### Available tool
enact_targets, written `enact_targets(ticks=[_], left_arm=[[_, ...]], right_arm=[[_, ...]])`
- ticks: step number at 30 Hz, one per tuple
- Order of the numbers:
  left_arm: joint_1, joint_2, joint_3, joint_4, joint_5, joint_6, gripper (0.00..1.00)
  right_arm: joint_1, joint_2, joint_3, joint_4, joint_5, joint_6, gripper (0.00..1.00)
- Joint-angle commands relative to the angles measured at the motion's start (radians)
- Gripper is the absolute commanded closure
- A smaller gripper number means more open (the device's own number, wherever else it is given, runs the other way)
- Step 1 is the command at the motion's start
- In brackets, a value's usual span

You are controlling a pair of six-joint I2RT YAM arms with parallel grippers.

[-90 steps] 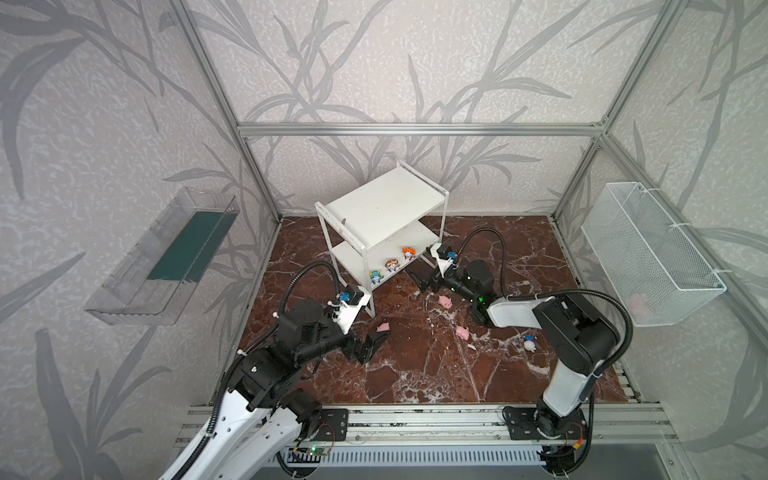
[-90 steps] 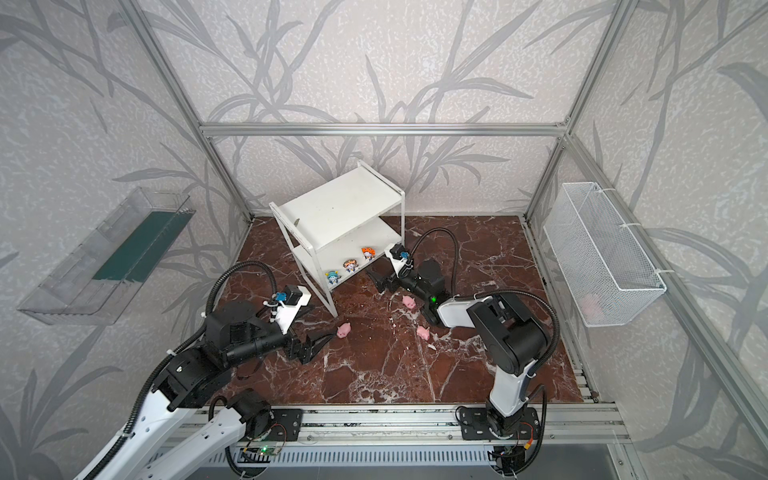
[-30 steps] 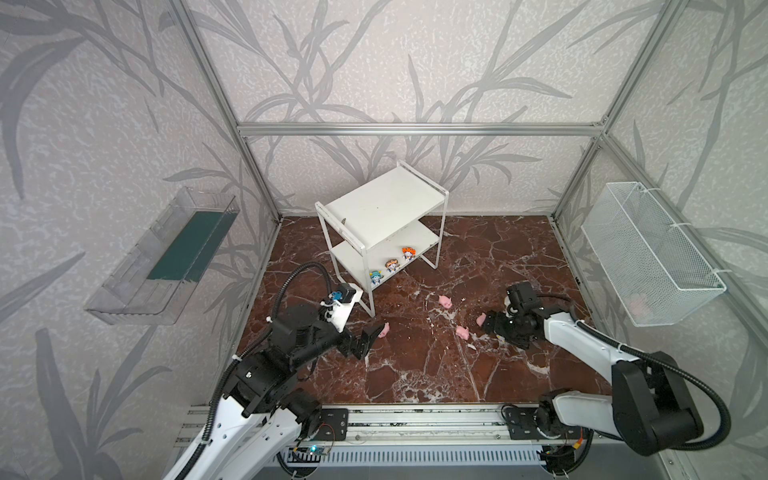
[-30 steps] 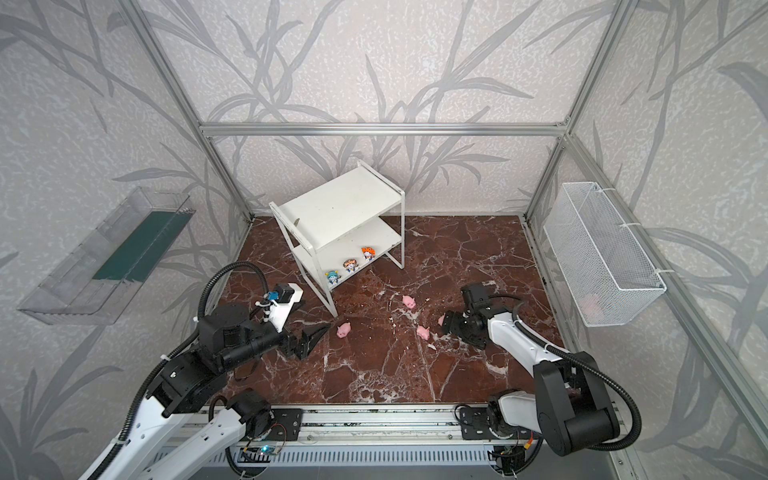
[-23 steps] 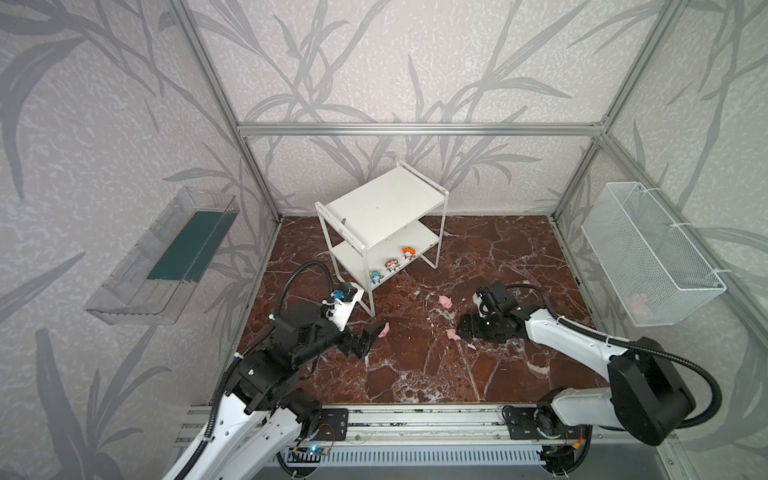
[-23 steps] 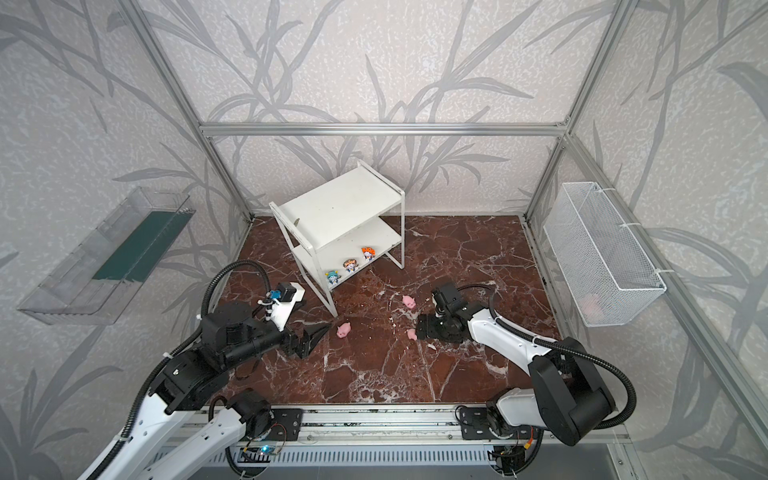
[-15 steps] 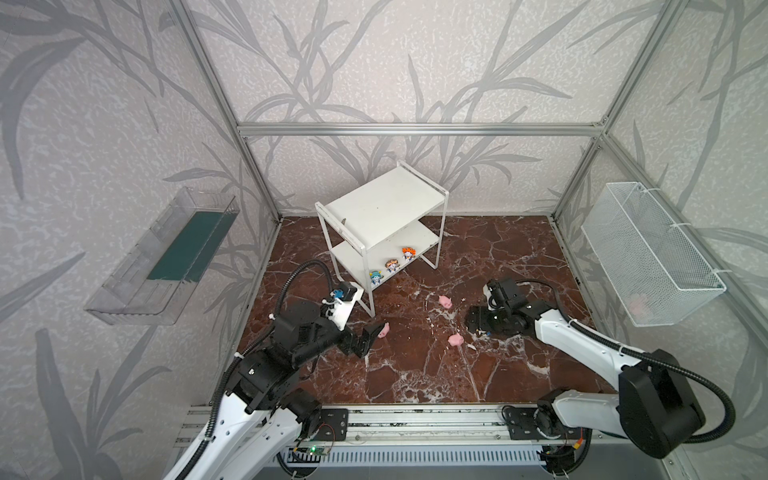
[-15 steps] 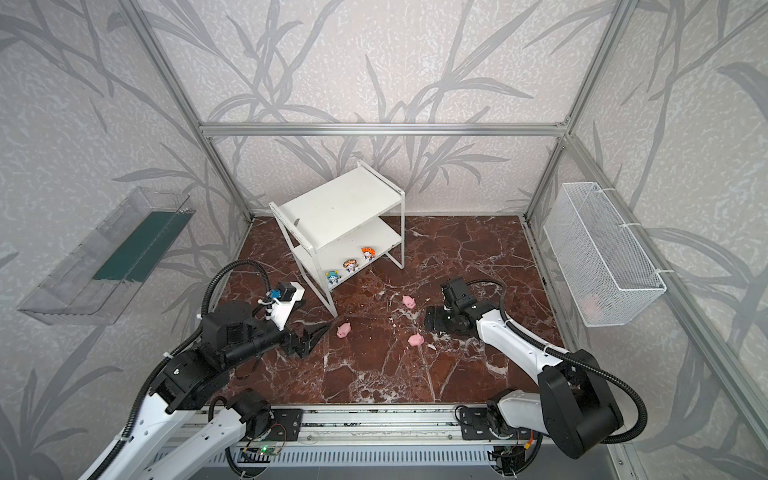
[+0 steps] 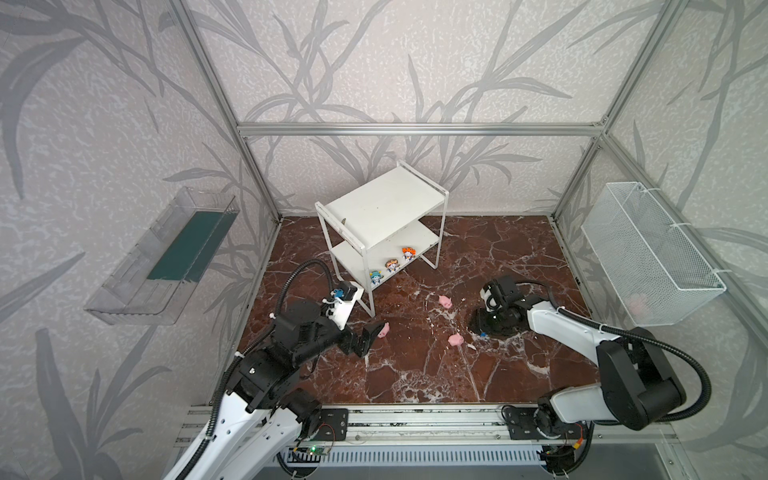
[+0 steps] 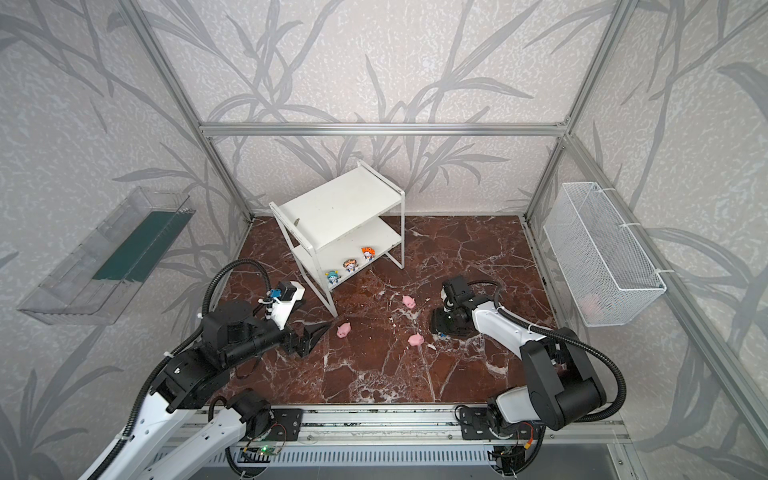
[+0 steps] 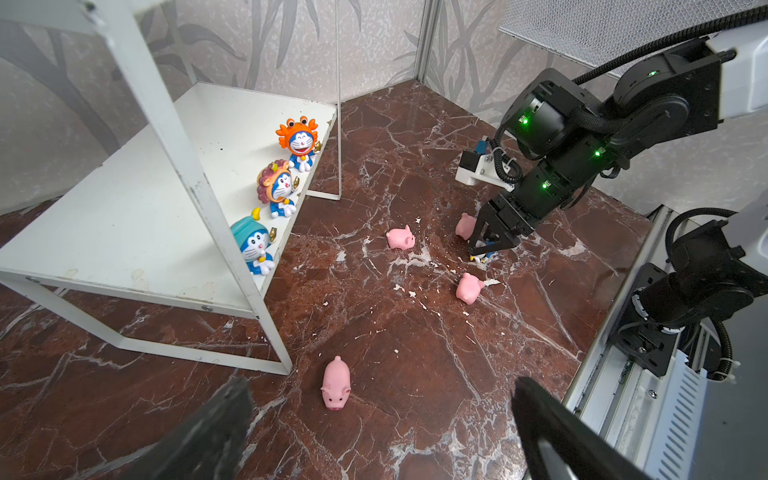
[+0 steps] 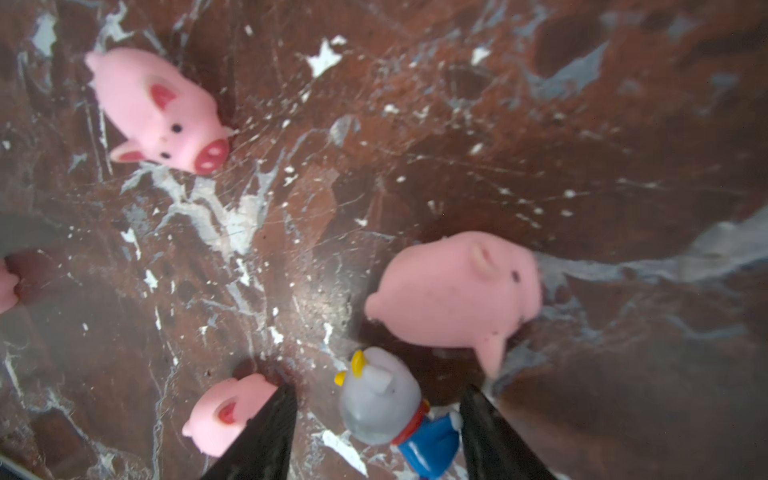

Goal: Place and organize the plastic toys onto the shelf
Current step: 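Lower the right gripper over the white-and-blue figurine among the pink pigs, then close the right gripper on the white-and-blue figurine and lift it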

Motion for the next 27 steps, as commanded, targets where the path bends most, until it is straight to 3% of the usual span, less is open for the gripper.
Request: enact_targets(ticks=[1,12,18,27], left_arm=[[0.007,0.006,-0.001,0.01,0.013,0.006,0.01],[0.017,0.003,0.0,0.012,0.022,0.004,0.01],[0.018,0.0,-0.003,0.012,0.021,0.003,0.01],[0.023,0.006,-0.002,0.015,0.028,0.001,0.01]], right_arm=[[0.04,-0.017,0.012,-0.022,-0.055,-0.025,0.37],[0.037,0.034,0.065,-0.045,0.017,-0.148,0.36],[0.039,0.074,0.092,-0.04,-0.021,-0.224,0.47],[0.048,0.094,0.086,-0.039,-0.033,-0.231,0.67]])
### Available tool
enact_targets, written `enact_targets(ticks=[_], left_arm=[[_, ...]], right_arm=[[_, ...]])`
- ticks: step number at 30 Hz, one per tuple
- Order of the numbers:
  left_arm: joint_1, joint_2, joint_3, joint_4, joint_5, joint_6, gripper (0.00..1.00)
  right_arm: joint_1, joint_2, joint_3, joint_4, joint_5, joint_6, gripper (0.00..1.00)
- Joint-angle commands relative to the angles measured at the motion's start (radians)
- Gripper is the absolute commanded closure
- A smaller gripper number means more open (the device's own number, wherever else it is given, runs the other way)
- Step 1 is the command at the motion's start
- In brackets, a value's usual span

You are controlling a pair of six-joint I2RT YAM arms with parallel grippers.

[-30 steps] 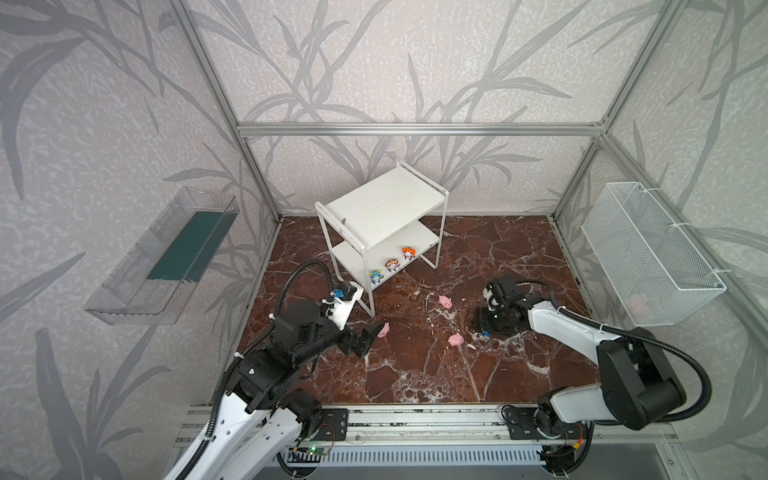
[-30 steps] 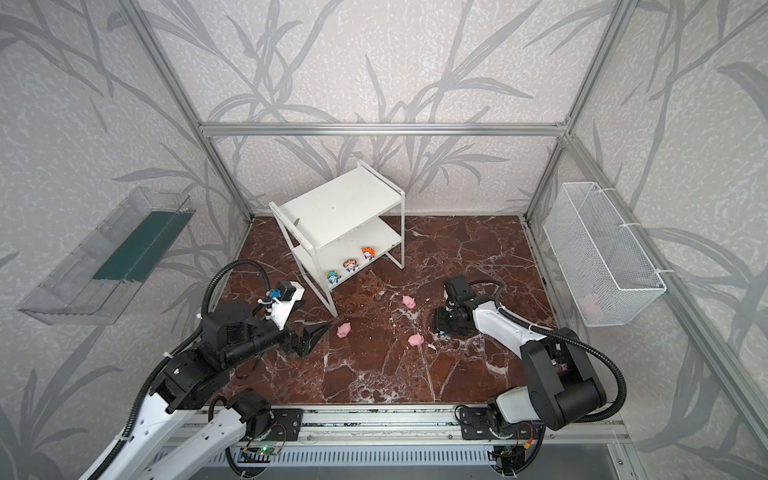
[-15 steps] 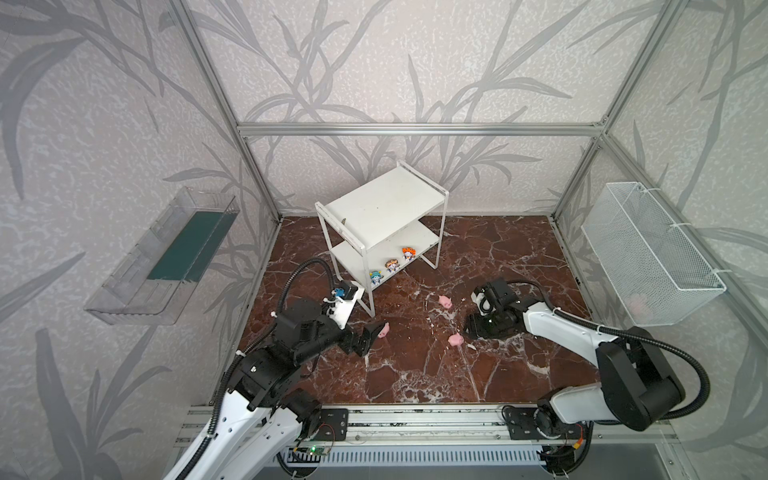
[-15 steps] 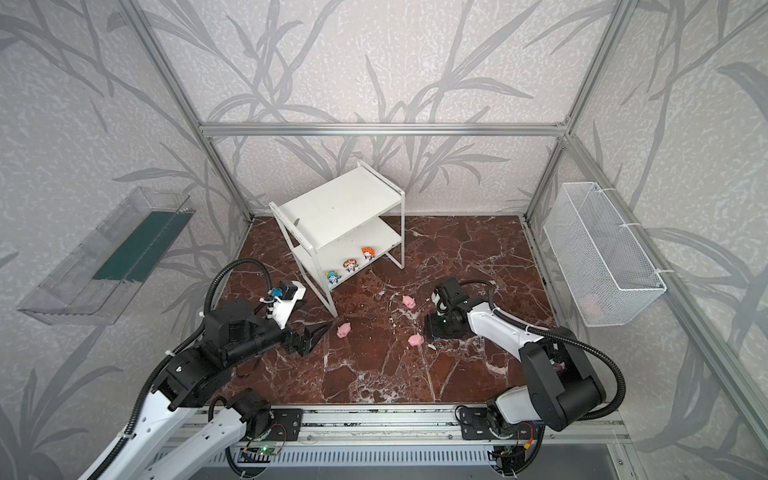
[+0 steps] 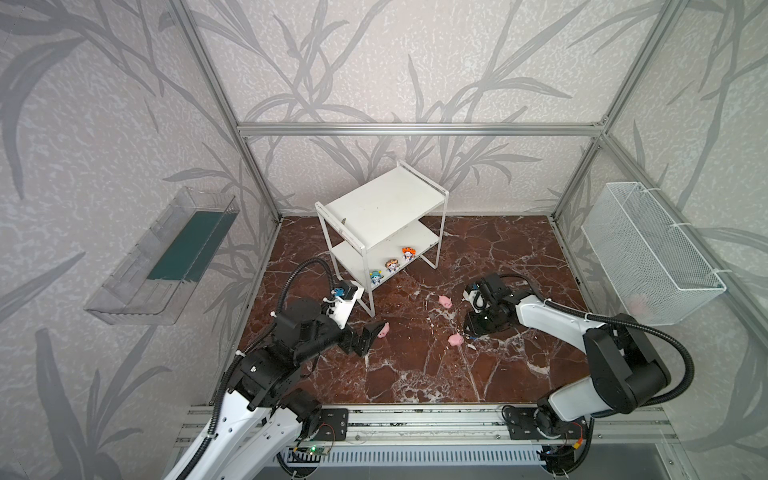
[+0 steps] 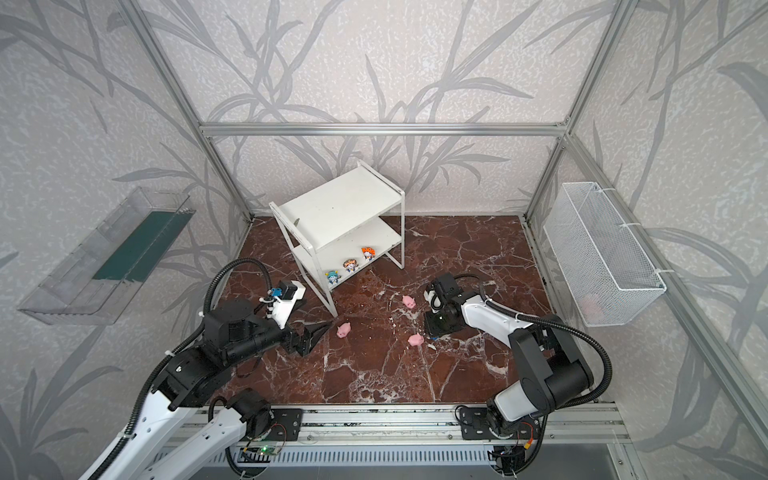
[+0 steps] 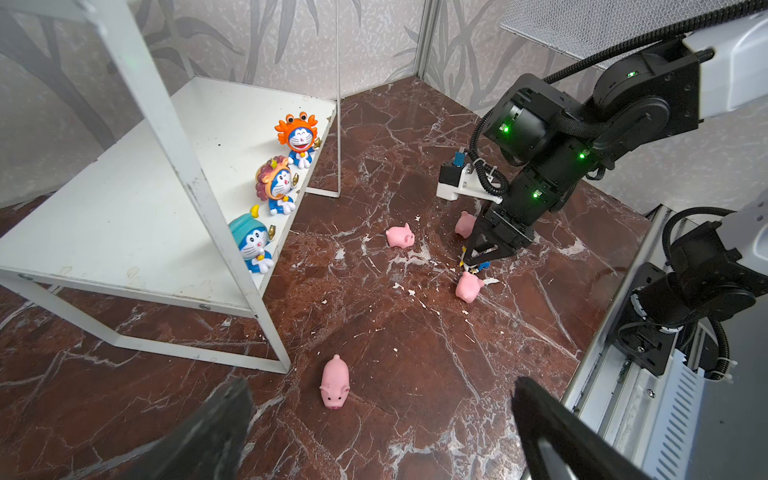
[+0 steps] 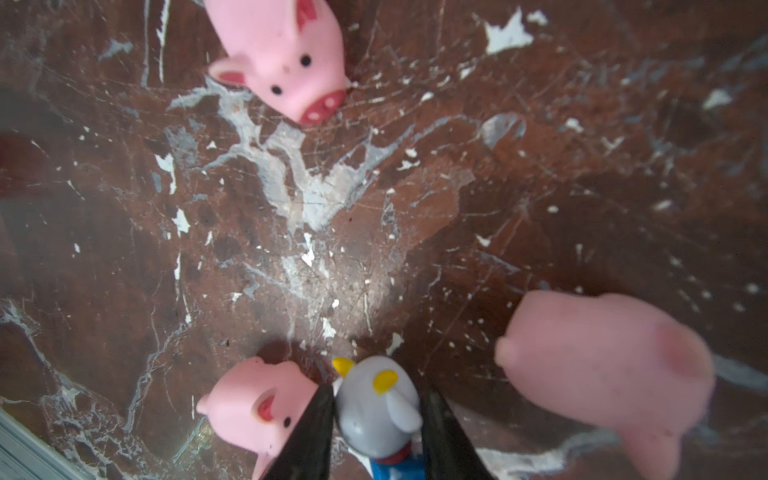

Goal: Place and organize the plastic toys onto the shelf
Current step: 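Close the right gripper on the white-and-blue figurine and lift it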

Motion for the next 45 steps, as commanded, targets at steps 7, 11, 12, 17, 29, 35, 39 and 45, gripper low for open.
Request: enact_targets(ticks=[7,11,12,17,29,35,39,45], left_arm=[[0.011,0.0,-0.002,0.017,0.016,0.001,0.01],[0.012,0.002,-0.002,0.017,0.019,0.002,0.01],[0.013,0.001,-0.001,0.018,0.02,0.001,0.01],[0.019,0.0,-0.001,0.019,0.023,0.002,0.01],[0.02,-0.009,-0.005,0.022,0.023,-0.002,0.01],[0.021,-0.008,-0.005,0.024,0.023,-0.002,0.01],[0.023,-0.005,-0.004,0.027,0.031,-0.002,0.01],[0.024,-0.003,-0.006,0.027,0.036,-0.005,0.01]], right_arm=[[0.058,-0.02,0.028,-0.024,0.087,-0.008,0.81],[0.107,-0.056,0.052,-0.039,0.22,0.001,0.85],[0.117,-0.061,0.056,-0.04,0.253,0.008,0.86],[0.162,-0.074,0.06,-0.011,0.391,0.042,0.88],[0.364,0.085,0.149,0.008,0.867,0.142,0.87],[0.486,0.165,0.179,-0.056,0.999,0.237,0.87],[0.553,0.174,0.156,-0.047,1.031,0.296,0.84],[0.666,0.183,0.158,-0.049,1.032,0.341,0.75]])
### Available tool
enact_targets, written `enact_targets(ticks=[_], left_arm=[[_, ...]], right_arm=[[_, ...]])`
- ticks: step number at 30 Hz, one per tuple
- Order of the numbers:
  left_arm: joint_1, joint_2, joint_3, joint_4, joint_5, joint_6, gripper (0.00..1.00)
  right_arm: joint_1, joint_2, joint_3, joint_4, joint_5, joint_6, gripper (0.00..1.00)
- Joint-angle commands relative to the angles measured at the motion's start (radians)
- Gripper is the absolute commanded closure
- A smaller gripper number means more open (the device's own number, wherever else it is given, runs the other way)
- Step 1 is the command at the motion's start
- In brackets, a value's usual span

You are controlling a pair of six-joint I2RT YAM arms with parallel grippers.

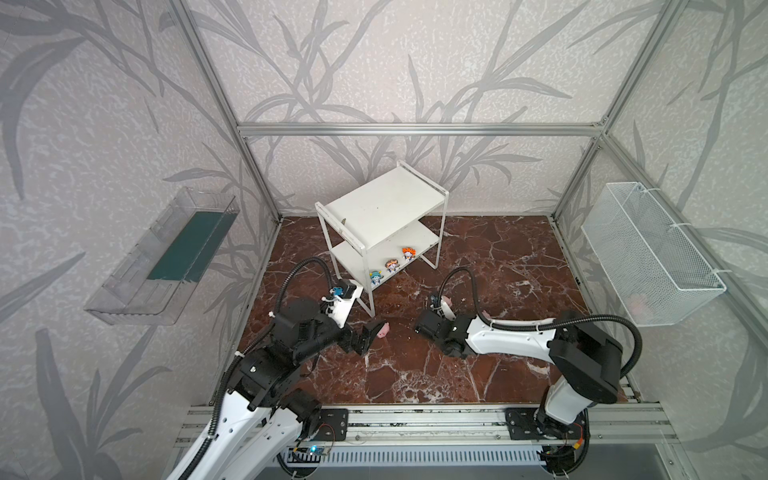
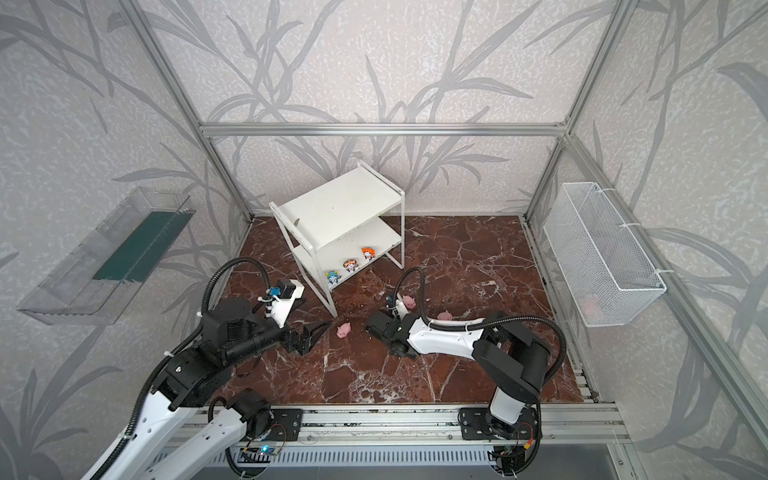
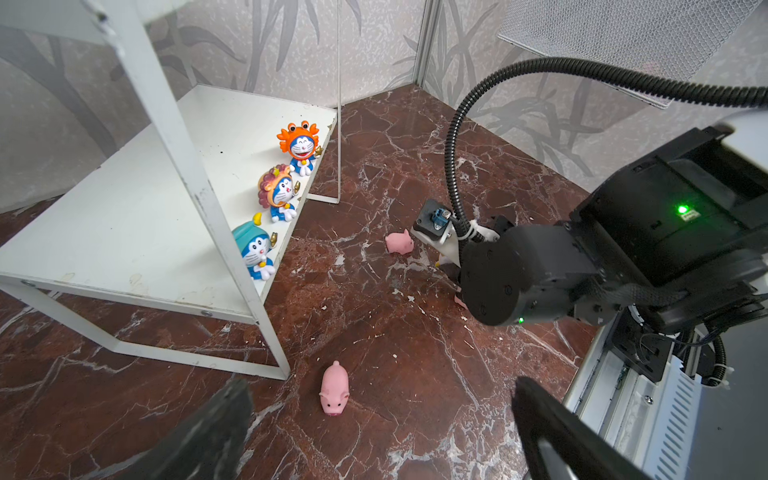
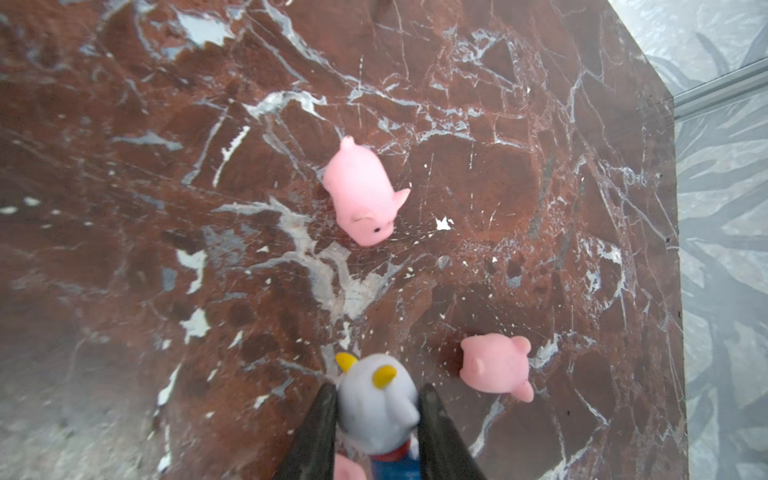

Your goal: Place and organize the plastic toys onto the shelf

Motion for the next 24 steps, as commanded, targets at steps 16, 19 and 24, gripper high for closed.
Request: enact_targets(ticks=[16,19,24], left_arm=[[0.013,-0.002,-0.008,0.014,0.023,-0.006,0.01],[0.013,-0.006,-0.007,0.013,0.021,-0.007,0.01],[0.013,-0.007,-0.009,0.015,0.023,-0.007,0.01]], right_arm=[[0.166,-0.235,-0.127,0.164,-0.107,-0.036,0.26],[0.074,-0.233,-0.143,0.212,-0.297,-0.056,0.26],[-0.033,-0.234,-0.157,0.235,-0.686,-0.179,0.43]])
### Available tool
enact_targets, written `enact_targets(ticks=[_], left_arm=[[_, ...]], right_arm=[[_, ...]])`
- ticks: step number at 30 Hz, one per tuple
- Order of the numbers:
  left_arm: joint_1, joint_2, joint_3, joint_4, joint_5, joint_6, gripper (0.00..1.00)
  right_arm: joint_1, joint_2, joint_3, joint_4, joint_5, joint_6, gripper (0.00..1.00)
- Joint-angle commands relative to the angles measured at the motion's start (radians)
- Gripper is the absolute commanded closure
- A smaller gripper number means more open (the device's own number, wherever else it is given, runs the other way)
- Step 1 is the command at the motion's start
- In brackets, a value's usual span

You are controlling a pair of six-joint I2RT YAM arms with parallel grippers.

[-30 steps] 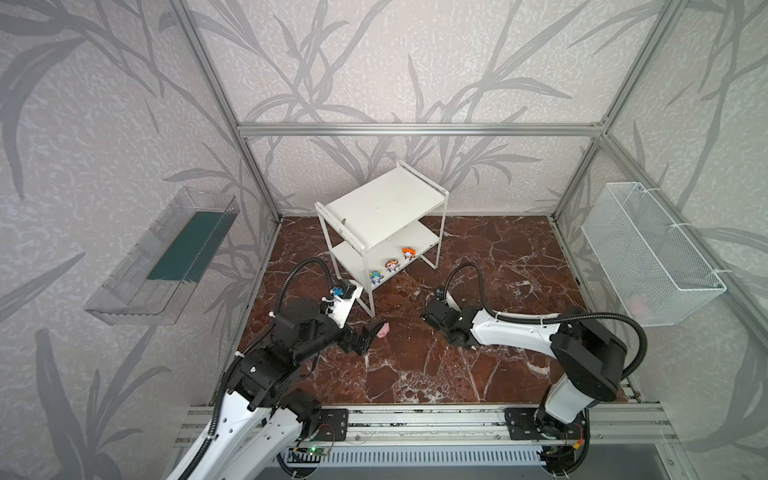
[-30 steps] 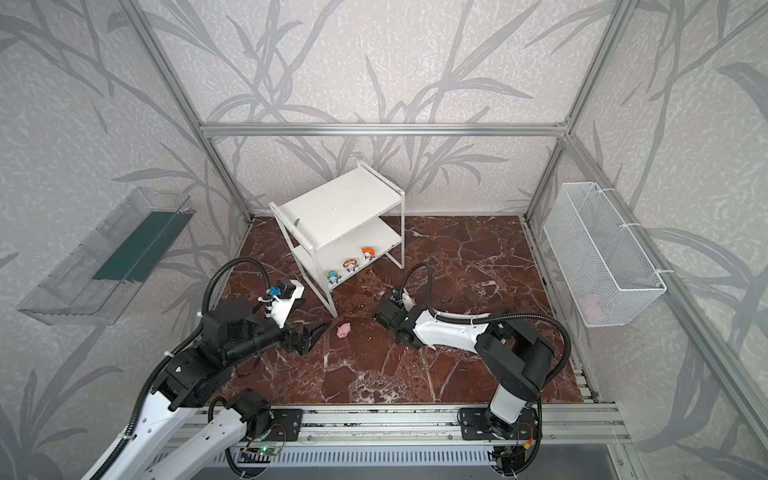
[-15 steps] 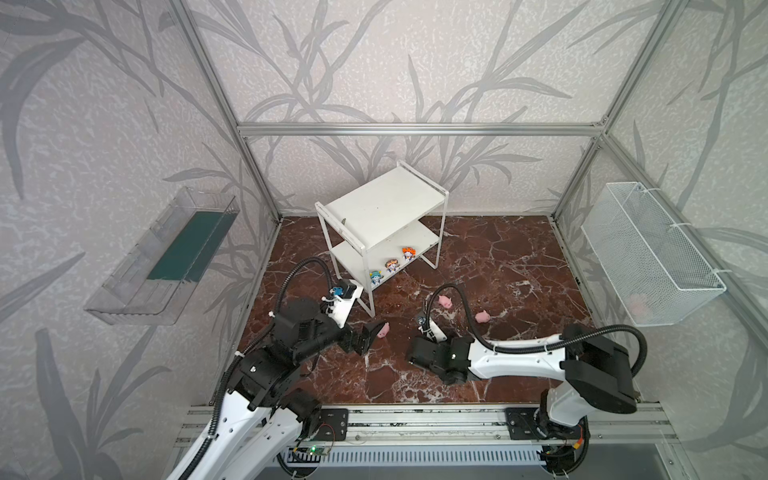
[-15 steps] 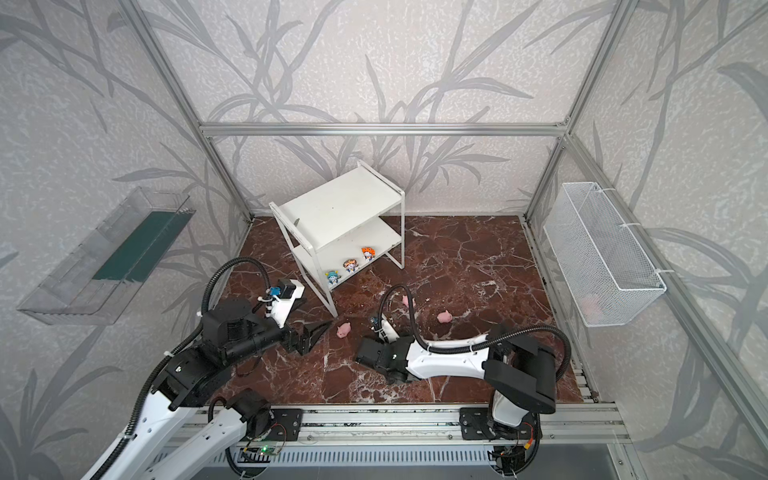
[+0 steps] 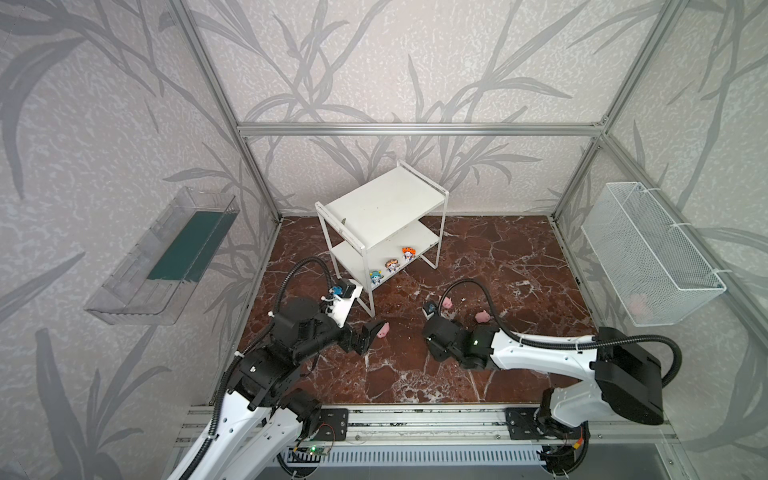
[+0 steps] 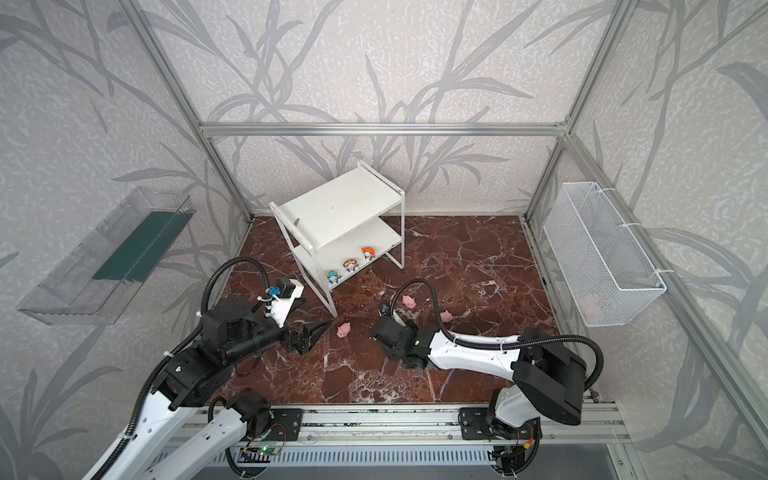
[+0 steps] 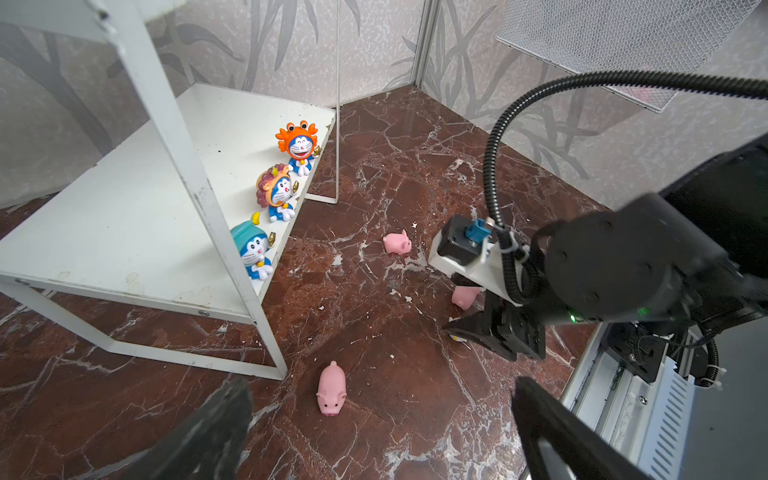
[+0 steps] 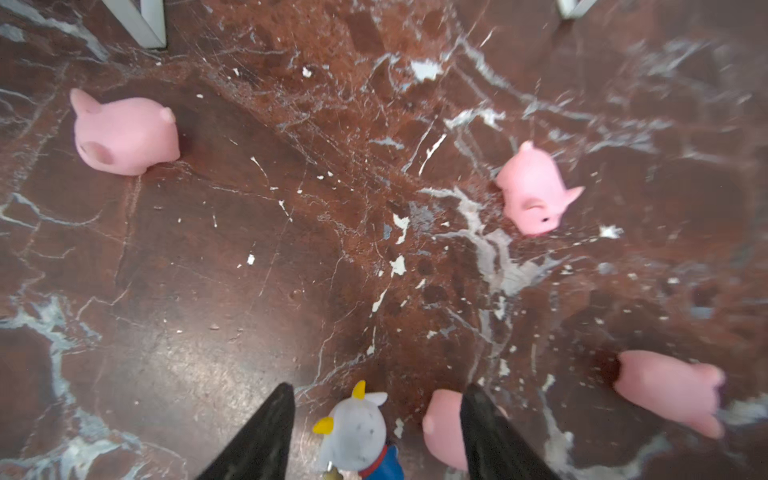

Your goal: Place and organize the plastic toys onto the shelf

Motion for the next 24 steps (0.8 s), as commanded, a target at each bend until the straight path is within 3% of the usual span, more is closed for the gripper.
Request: enact_targets(ticks=[1,5,9,11,24], left_arm=[[0.005,-0.006,-0.009,0.015,0.011,0.0,0.01],[0.004,-0.005,-0.007,0.015,0.012,0.0,0.01],[0.007,-0.002,-0.007,0.016,0.013,0.0,0.01],[0.008,0.003,-0.006,0.016,0.015,0.0,0.01],[0.01,-0.007,-0.008,0.016,0.017,-0.003,0.01]], right_arm=[[-0.016,-0.026,-0.031,0.037,-0.285,-0.101,0.43],[-0.003,-0.104,-0.122,0.039,-0.257,-0.146,0.44],[0.04,-0.138,-0.17,0.004,-0.071,-0.147,0.42],[0.065,-0.123,-0.171,-0.019,0.031,-0.139,0.41],[0.218,0.126,-0.005,-0.155,0.389,-0.118,0.46]])
